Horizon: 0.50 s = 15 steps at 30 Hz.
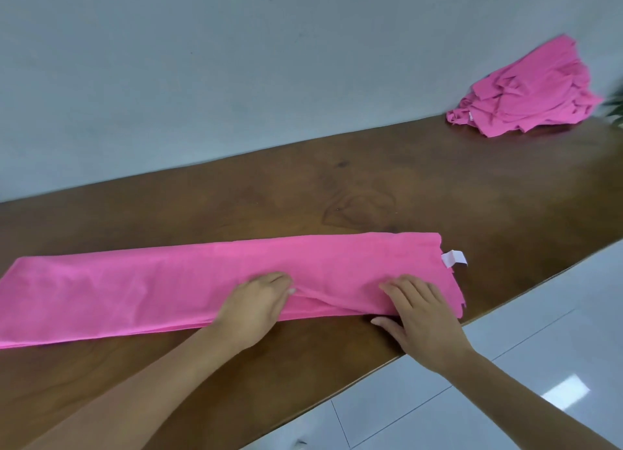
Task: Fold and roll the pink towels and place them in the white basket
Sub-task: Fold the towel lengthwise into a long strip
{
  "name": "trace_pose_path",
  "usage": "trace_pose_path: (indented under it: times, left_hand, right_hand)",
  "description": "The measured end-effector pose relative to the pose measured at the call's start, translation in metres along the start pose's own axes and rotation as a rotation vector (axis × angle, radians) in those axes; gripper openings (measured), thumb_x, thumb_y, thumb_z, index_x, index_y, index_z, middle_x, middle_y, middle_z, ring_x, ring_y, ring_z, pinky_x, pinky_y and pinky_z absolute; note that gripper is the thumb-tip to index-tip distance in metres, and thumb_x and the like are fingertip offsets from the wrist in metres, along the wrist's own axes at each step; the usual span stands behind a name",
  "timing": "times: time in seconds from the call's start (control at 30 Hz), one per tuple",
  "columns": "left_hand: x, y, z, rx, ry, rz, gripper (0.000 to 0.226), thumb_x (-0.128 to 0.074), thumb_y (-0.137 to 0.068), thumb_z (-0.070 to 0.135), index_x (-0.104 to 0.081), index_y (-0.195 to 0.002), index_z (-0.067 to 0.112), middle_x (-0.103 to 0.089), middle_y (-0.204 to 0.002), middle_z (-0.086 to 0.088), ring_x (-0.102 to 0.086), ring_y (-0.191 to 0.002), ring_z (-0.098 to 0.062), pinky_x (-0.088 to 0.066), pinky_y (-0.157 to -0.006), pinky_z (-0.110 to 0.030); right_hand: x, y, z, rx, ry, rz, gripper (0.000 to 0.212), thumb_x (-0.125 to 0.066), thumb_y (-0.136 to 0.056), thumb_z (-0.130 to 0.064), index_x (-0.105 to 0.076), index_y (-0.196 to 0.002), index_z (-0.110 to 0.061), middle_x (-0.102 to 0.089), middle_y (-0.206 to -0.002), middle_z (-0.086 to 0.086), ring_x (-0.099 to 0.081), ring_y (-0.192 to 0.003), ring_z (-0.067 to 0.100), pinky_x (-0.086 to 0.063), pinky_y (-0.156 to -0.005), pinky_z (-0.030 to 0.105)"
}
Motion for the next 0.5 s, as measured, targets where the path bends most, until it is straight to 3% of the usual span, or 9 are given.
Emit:
trace_pose_path:
  times: [0.1, 0.13, 0.2, 0.3, 0.37, 0.43, 0.5]
  left_hand:
    - [0.011, -0.004, 0.006, 0.041, -0.122, 0.151, 0.027, -0.044, -0.103, 0.033, -0.066, -0.101, 0.017, -0.068, -0.092, 0.003, -0.065, -0.076, -0.019, -0.056, -0.061, -0.037]
    - [0.015, -0.005, 0.009, 0.043, -0.174, 0.206, 0.014, -0.055, -0.099, 0.025, -0.066, -0.096, 0.015, -0.067, -0.085, 0.0, -0.065, -0.071, -0.021, -0.055, -0.055, -0.036]
    - [0.02, -0.006, 0.015, 0.064, -0.23, 0.272, 0.003, -0.067, -0.09, 0.014, -0.064, -0.09, 0.012, -0.065, -0.077, -0.003, -0.062, -0.065, -0.024, -0.051, -0.049, -0.034]
    - [0.021, -0.016, 0.015, 0.06, -0.279, 0.347, 0.012, -0.053, -0.098, 0.015, -0.058, -0.088, 0.012, -0.061, -0.071, -0.004, -0.059, -0.057, -0.024, -0.046, -0.043, -0.033]
    - [0.021, -0.025, 0.008, 0.045, -0.319, 0.342, 0.028, -0.04, -0.101, 0.031, -0.056, -0.087, 0.013, -0.059, -0.068, -0.002, -0.058, -0.052, -0.023, -0.04, -0.038, -0.03]
    - [0.023, -0.031, 0.001, 0.036, -0.337, 0.255, 0.044, -0.04, -0.096, 0.054, -0.058, -0.091, 0.014, -0.061, -0.071, 0.002, -0.06, -0.052, -0.019, -0.033, -0.037, -0.026]
    - [0.028, -0.037, -0.006, 0.014, -0.342, 0.216, 0.056, -0.046, -0.089, 0.071, -0.055, -0.096, 0.016, -0.061, -0.074, 0.005, -0.06, -0.053, -0.016, -0.028, -0.038, -0.023]
  right_hand:
    - [-0.002, -0.001, 0.002, -0.018, 0.097, 0.096, 0.024, -0.061, -0.092, -0.025, -0.068, -0.111, -0.013, -0.07, -0.106, 0.007, -0.067, -0.097, 0.033, -0.056, -0.083, 0.048]
    - [0.0, -0.004, 0.006, -0.047, 0.116, 0.097, 0.026, -0.07, -0.082, -0.012, -0.069, -0.108, -0.012, -0.07, -0.102, 0.009, -0.067, -0.091, 0.034, -0.057, -0.079, 0.047]
    - [0.005, -0.015, 0.019, -0.075, 0.162, 0.128, 0.028, -0.065, -0.075, 0.001, -0.066, -0.101, -0.011, -0.068, -0.091, 0.01, -0.065, -0.08, 0.035, -0.055, -0.07, 0.045]
    - [0.014, -0.046, 0.036, 0.01, 0.188, 0.166, 0.023, -0.038, -0.081, -0.005, -0.053, -0.097, -0.013, -0.06, -0.08, 0.009, -0.058, -0.067, 0.033, -0.051, -0.055, 0.043]
    - [0.019, -0.069, 0.049, 0.095, 0.19, 0.156, 0.016, -0.038, -0.092, -0.013, -0.053, -0.097, -0.012, -0.059, -0.077, 0.007, -0.059, -0.059, 0.028, -0.045, -0.041, 0.036]
    - [0.025, -0.092, 0.058, 0.211, 0.216, 0.075, 0.039, -0.04, -0.101, -0.047, -0.059, -0.095, -0.013, -0.059, -0.078, 0.001, -0.059, -0.057, 0.021, -0.04, -0.038, 0.031]
    - [0.038, -0.114, 0.064, 0.296, 0.217, -0.037, 0.058, -0.035, -0.094, -0.071, -0.058, -0.097, -0.017, -0.06, -0.081, -0.004, -0.059, -0.06, 0.017, -0.043, -0.039, 0.029]
Point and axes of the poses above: each hand's wrist, its own y-axis away from the middle knuckle, its own x-axis out of the back of the hand, z = x × y, the point moved 5 cm from there along -y, towards the middle knuckle
